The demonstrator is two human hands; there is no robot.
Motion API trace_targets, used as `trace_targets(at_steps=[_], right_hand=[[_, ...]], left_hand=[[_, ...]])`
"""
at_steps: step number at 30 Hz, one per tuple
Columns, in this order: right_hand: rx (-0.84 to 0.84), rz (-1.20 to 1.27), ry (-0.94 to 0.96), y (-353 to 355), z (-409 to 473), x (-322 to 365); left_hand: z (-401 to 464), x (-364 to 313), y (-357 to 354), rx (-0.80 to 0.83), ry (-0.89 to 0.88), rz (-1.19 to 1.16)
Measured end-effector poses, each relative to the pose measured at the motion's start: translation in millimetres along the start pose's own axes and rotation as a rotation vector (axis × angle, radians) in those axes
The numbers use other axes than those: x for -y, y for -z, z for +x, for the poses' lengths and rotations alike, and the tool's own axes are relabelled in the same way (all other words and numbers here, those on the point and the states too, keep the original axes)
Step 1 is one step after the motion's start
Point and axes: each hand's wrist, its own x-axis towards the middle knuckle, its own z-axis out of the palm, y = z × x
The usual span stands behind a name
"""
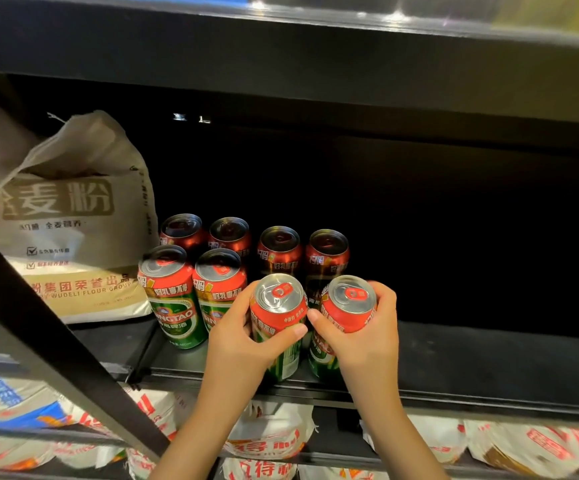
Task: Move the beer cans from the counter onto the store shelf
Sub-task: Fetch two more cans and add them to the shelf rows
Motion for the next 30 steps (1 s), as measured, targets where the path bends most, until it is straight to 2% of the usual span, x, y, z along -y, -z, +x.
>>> trace_targets(at_steps=[13,18,23,30], right_hand=[[0.217,0.127,-0.062,16.0,-2.6,-5.6],[0.326,0.069,-0.188,18.5,-18.4,-38.6],[0.290,0.007,-0.242,12.9,-28.7,-60.4],[0.207,0.000,-0.210,9.7,-29.0,-64.8]], left_hand=[[-6.1,16.4,-6.4,-0.002,0.049,-0.071],[-15.5,47.6,-6.2,0.063,0.102,-0.008],[-25.1,74.0,-2.3,0.118,0.134,0.079],[-25.5,88.2,-4.2,0.015,0.108,0.119]])
